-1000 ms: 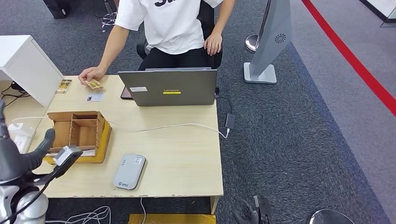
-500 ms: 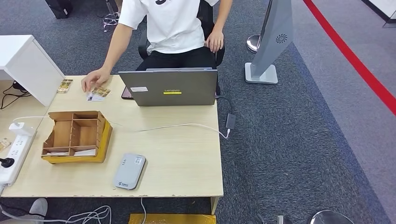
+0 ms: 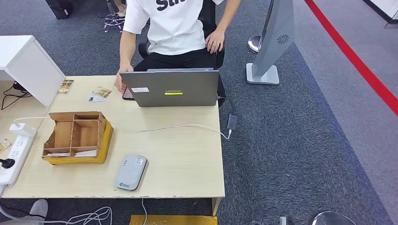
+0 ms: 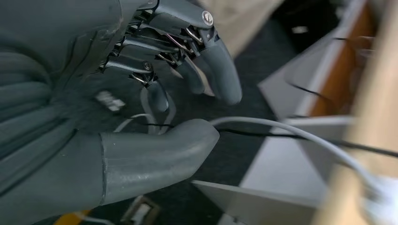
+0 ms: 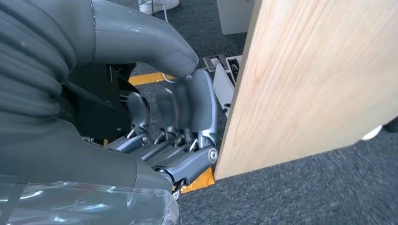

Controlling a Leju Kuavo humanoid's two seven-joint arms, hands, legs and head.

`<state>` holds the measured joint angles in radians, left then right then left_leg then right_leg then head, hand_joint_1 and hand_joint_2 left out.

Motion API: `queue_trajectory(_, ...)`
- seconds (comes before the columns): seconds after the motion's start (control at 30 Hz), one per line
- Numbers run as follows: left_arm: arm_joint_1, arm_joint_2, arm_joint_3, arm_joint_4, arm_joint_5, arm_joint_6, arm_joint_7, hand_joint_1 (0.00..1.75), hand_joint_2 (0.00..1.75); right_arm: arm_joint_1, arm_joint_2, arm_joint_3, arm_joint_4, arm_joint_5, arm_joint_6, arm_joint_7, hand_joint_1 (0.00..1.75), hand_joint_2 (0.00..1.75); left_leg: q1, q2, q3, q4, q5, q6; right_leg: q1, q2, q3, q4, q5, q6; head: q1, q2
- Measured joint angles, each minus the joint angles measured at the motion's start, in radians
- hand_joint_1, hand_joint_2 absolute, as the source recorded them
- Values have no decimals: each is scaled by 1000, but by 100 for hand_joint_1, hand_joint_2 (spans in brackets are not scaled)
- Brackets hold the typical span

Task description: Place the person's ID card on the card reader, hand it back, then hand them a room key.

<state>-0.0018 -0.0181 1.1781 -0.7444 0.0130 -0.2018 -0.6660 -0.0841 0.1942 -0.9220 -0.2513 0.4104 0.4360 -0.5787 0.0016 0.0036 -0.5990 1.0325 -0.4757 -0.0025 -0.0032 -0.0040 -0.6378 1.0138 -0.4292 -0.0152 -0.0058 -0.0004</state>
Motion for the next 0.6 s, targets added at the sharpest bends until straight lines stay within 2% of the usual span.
queue_trajectory(0.07, -9, 14, 31, 110, -6, 47, 41, 175, 175, -5, 0, 0, 0, 8, 6, 2, 175, 175, 0, 0, 0, 0, 0, 0, 0, 0, 0, 0, 0, 0, 0, 0)
queue_trajectory(0.2, -25, 18, 59, 265, -38, 171, 162, 162, 175, -15, 0, 0, 1, 22, 10, 8, 155, 175, 0, -1, 0, 0, 0, 0, 0, -1, 0, 0, 0, 0, 0, 0)
queue_trajectory(0.33, -36, 9, 60, 362, -80, 260, 288, 0, 175, -21, 0, 3, 3, 38, 16, 15, 0, 175, 0, -1, 0, 0, 0, 0, 0, -1, 0, 0, 0, 0, 0, 0)
queue_trajectory(0.5, -39, 0, 20, 431, -243, 441, 490, 0, 175, -19, -2, 24, 4, 35, 27, 32, 0, 175, 0, 0, 0, 0, 0, 0, 0, -1, 0, 0, 0, 0, 0, 0)
queue_trajectory(0.6, -31, -1, -43, 442, -267, 467, 531, 0, 175, -10, -7, 63, 2, 15, 12, 57, 0, 175, 0, -1, 0, 0, 0, 0, 0, -1, 0, 0, 0, 0, 0, 0)
